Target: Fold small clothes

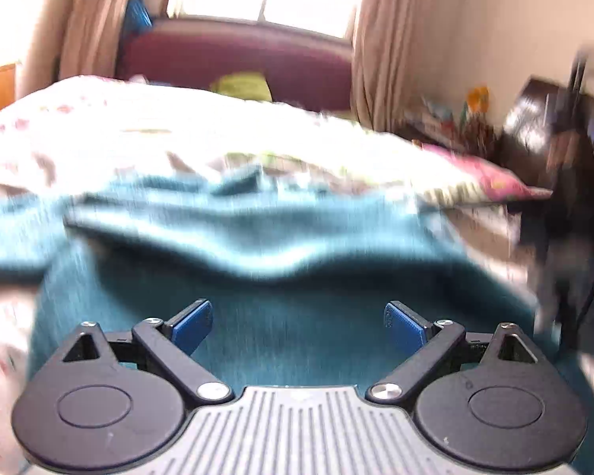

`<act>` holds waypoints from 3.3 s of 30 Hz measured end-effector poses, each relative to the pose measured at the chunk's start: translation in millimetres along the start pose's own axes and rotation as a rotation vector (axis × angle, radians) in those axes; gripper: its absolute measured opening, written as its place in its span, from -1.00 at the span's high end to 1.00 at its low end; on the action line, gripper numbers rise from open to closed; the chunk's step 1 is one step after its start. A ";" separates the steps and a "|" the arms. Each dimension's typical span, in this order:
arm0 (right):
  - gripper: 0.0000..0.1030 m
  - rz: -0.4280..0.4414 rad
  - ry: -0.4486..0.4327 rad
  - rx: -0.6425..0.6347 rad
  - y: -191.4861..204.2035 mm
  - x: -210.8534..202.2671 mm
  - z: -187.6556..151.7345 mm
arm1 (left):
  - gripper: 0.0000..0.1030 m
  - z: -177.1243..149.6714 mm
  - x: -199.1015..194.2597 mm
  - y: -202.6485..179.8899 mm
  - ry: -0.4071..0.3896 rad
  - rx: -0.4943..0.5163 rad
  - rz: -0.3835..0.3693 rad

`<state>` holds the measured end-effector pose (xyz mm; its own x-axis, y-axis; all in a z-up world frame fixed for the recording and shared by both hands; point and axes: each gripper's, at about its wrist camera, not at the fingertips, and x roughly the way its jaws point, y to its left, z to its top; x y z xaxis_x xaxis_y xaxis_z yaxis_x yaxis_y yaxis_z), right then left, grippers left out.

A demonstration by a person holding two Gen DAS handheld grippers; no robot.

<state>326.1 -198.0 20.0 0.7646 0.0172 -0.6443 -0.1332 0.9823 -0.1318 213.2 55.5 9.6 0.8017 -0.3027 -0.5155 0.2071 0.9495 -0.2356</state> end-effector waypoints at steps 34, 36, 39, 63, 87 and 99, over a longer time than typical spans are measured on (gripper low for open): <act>0.41 0.185 -0.106 -0.239 88.1 -17.5 20.9 | -0.91 5.0 32.9 27.5 0.035 0.009 0.447; 0.41 0.294 -0.113 -0.311 116.5 -19.6 30.6 | -0.91 -1.2 22.3 34.2 0.029 -0.032 0.424; 0.40 0.356 -0.114 -0.448 157.7 -8.4 42.3 | -0.91 -5.7 16.7 35.5 0.000 -0.037 0.388; 0.90 0.376 0.056 -0.366 183.9 61.1 65.8 | -0.94 -19.9 28.3 51.9 -0.039 -0.061 0.302; 0.65 0.541 0.056 -0.678 321.7 -18.0 129.4 | -0.96 -3.9 -6.0 81.2 -0.088 -0.222 0.200; 0.33 0.736 0.004 -0.968 507.7 -56.6 103.1 | -0.93 -21.1 -95.2 202.8 -0.234 -0.593 0.539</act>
<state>280.2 318.9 67.3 0.3063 0.5096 -0.8040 -0.9514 0.1923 -0.2406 167.1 275.2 -6.5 0.8157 0.2682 -0.5125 -0.5155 0.7390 -0.4338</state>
